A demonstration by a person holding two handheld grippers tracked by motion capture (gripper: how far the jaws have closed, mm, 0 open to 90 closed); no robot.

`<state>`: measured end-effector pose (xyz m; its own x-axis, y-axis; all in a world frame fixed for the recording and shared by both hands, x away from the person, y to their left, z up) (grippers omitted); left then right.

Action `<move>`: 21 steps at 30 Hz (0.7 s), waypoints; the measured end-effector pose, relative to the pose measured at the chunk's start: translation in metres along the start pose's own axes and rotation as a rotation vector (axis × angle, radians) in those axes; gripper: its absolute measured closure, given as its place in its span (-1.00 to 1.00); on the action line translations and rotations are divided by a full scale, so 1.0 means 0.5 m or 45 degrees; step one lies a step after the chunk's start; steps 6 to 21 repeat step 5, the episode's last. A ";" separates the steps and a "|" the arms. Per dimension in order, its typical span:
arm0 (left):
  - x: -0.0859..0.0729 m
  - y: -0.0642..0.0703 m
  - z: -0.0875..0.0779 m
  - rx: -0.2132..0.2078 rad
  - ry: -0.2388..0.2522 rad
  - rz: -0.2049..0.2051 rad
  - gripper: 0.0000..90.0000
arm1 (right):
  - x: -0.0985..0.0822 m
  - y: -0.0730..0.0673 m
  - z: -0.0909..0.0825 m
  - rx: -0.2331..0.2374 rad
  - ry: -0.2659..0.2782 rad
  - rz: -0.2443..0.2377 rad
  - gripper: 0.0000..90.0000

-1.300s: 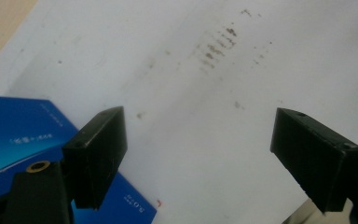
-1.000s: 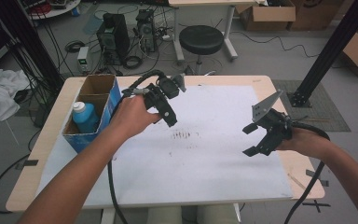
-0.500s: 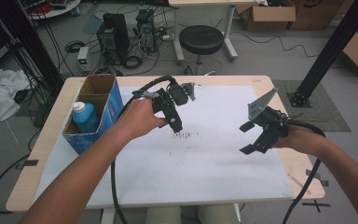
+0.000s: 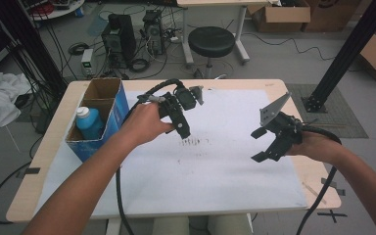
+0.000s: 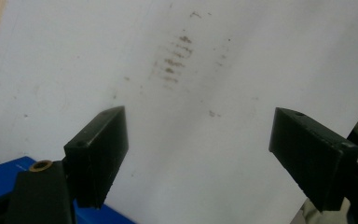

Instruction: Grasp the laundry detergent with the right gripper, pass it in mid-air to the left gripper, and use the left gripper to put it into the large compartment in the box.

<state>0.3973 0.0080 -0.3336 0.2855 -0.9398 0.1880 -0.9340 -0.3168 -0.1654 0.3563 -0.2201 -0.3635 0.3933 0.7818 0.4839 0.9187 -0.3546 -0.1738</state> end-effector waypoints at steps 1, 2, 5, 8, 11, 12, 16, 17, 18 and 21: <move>0.000 0.000 0.000 0.000 0.001 0.000 -0.55 | 0.000 0.000 0.000 0.000 0.001 -0.001 -0.61; -0.001 0.000 -0.001 0.001 0.001 -0.002 -0.55 | 0.000 -0.001 0.000 0.001 0.002 -0.001 -0.61; -0.003 0.000 -0.002 0.001 0.003 -0.005 -0.55 | -0.001 -0.001 0.001 0.000 0.004 0.000 -0.61; -0.003 0.000 -0.002 0.001 0.003 -0.005 -0.55 | -0.001 -0.001 0.001 0.000 0.004 0.000 -0.61; -0.003 0.000 -0.002 0.001 0.003 -0.005 -0.55 | -0.001 -0.001 0.001 0.000 0.004 0.000 -0.61; -0.003 0.000 -0.002 0.001 0.003 -0.005 -0.55 | -0.001 -0.001 0.001 0.000 0.004 0.000 -0.61; -0.003 0.000 -0.002 0.001 0.003 -0.005 -0.55 | -0.001 -0.001 0.001 0.000 0.004 0.000 -0.61; -0.003 0.000 -0.002 0.001 0.003 -0.005 -0.55 | -0.001 -0.001 0.001 0.000 0.004 0.000 -0.61; -0.003 0.000 -0.002 0.001 0.003 -0.005 -0.55 | -0.001 -0.001 0.001 0.000 0.004 0.000 -0.61; -0.003 0.000 -0.002 0.001 0.003 -0.005 -0.55 | -0.001 -0.001 0.001 0.000 0.004 0.000 -0.61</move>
Point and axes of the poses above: each handheld gripper's, and its own axes: z roughly forward along the jaws, x roughly out of its top, y roughly to its right, the point moved 9 cm from there along z, roughly forward along the jaws, and after that the axes turned 11 degrees about z, right-handed, at the moved point
